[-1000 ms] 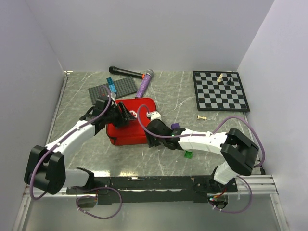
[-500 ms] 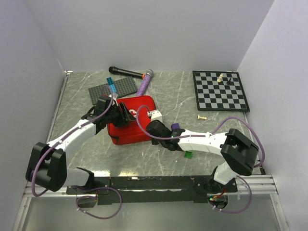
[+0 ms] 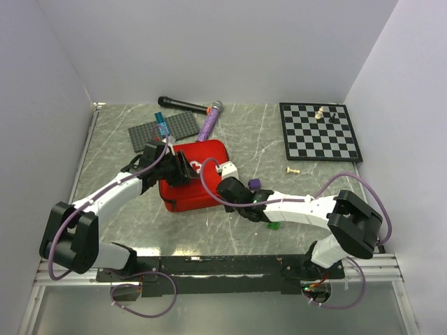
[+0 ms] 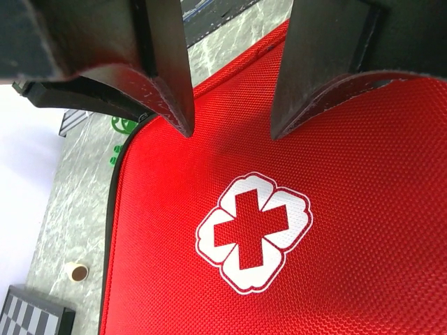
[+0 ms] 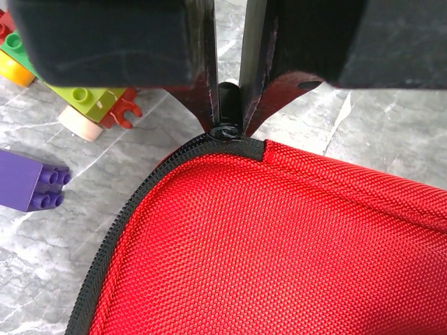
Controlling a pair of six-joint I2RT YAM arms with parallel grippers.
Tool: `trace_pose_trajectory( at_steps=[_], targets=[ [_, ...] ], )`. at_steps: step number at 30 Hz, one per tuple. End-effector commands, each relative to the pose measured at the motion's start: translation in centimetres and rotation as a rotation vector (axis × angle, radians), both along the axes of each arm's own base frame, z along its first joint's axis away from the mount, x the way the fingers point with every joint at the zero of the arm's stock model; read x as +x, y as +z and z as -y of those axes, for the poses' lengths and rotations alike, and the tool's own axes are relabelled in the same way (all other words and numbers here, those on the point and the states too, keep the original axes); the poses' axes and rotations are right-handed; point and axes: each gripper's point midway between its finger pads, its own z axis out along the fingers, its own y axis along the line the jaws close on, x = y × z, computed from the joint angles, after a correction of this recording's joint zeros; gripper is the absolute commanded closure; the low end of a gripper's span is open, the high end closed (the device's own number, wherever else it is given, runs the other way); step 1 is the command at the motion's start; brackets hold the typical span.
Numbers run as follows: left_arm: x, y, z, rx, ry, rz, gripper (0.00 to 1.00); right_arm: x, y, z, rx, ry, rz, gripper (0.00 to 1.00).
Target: Organize the medicine kit
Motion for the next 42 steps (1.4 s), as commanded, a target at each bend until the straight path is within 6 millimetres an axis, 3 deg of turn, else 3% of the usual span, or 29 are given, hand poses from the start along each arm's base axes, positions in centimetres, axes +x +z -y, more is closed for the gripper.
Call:
trace_pose_trajectory(
  at_steps=[1,4,6,11,15,18,20,25,30,34,37,42],
  targets=[
    [-0.1,-2.3,-1.5,0.097,0.01,-0.031,0.46,0.3,1.6,1.9,-0.05,-0.003,0.06,1.0],
    [0.3,-1.5,-1.9,0.098,0.018,-0.014,0.46,-0.4,1.6,1.4,-0.027,0.049,0.044,1.0],
    [0.5,0.6,-1.8,0.067,0.018,0.031,0.44,-0.7,1.9,0.8,-0.004,0.062,0.026,1.0],
    [-1.1,4.8,-3.5,0.058,0.111,0.102,0.26,-0.8,2.7,-0.5,0.041,0.061,-0.009,1.0],
    [-4.4,3.8,-7.0,0.129,0.286,0.039,0.18,-0.8,3.0,-1.3,0.047,0.071,-0.026,1.0],
    [-7.1,1.7,-9.2,0.155,0.401,-0.032,0.09,-0.8,3.2,-1.7,0.049,0.083,-0.024,1.0],
    [-8.1,0.2,-9.6,0.137,0.439,-0.051,0.03,-0.9,3.4,-2.1,0.058,0.093,-0.025,1.0],
    [-8.3,-1.5,-9.9,0.134,0.484,-0.083,0.07,-1.4,3.6,-2.8,0.053,0.123,-0.025,1.0],
    [-7.3,-2.3,-9.9,0.166,0.49,-0.096,0.1,-2.1,3.7,-3.5,0.047,0.152,-0.022,1.0],
    [-6.1,-1.7,-9.8,0.147,0.506,-0.047,0.22,-2.7,3.5,-4.0,0.051,0.169,-0.032,1.0],
    [-5.4,-1.6,-10.3,0.179,0.515,-0.031,0.36,-3.0,3.3,-4.3,0.047,0.181,-0.033,1.0],
    [-4.6,-3.3,-12.2,0.247,0.547,-0.084,0.56,-3.3,2.7,-3.7,0.035,0.204,-0.023,1.0]
  ],
)
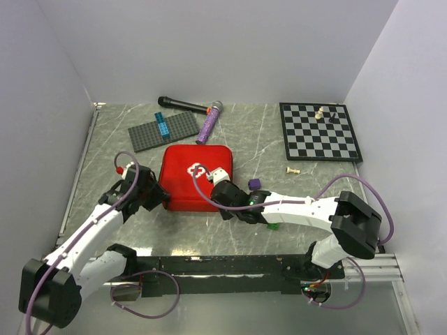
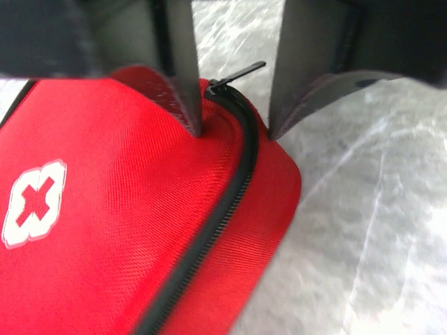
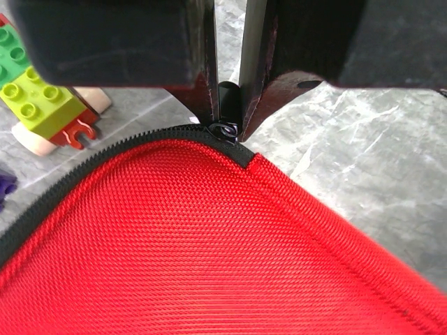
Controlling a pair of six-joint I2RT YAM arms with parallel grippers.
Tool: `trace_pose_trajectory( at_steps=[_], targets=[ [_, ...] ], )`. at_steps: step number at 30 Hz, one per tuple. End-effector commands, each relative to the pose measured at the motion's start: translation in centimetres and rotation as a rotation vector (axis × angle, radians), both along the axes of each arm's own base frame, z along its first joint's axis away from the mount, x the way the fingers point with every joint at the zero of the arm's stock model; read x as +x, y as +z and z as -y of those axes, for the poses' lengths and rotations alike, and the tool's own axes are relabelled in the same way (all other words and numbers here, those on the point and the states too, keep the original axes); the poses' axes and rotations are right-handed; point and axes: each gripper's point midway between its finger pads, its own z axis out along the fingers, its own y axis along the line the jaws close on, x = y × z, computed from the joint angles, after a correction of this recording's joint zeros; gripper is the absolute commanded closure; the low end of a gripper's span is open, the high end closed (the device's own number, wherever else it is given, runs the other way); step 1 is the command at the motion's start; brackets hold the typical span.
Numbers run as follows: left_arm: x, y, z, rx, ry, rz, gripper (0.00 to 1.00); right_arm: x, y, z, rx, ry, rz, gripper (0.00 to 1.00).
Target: Organize the medicine kit
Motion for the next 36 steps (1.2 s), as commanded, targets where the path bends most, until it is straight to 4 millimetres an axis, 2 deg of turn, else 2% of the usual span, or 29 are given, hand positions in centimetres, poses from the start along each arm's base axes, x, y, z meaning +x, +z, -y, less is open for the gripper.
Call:
trace_pose_trajectory(
  at_steps=[1,4,6,7,17,27,36],
  targets=[
    [2.0,-0.7,-2.7,0.078,0.069,-0.001,0.6,0.5,2.3,-1.8,0.072,0.041,0.063,1.0],
    [2.6,-1.2,-3.5,0.08,0.067,-0.013,0.76,0.5,2.3,-1.3,0.058,0.054,0.079,1.0],
    [3.0,-1.4,-3.9,0.092,0.061,-0.018,0.96,0.4,2.1,-1.0,0.042,0.066,0.088,1.0],
    [3.3,-1.4,-4.1,0.098,0.054,-0.02,0.99,0.5,2.2,-0.8,0.037,0.07,0.094,1.0],
    [5.4,-1.4,-6.4,0.182,0.064,-0.04,0.99,0.7,2.3,1.8,-0.039,0.103,0.165,1.0],
    [7.8,-1.6,-7.9,0.188,0.071,-0.051,0.99,1.8,1.1,4.7,-0.012,-0.037,0.095,1.0],
    [10.7,-0.3,-8.2,0.188,0.053,-0.006,0.99,3.3,-0.3,5.4,0.031,-0.102,0.014,1.0]
  ],
)
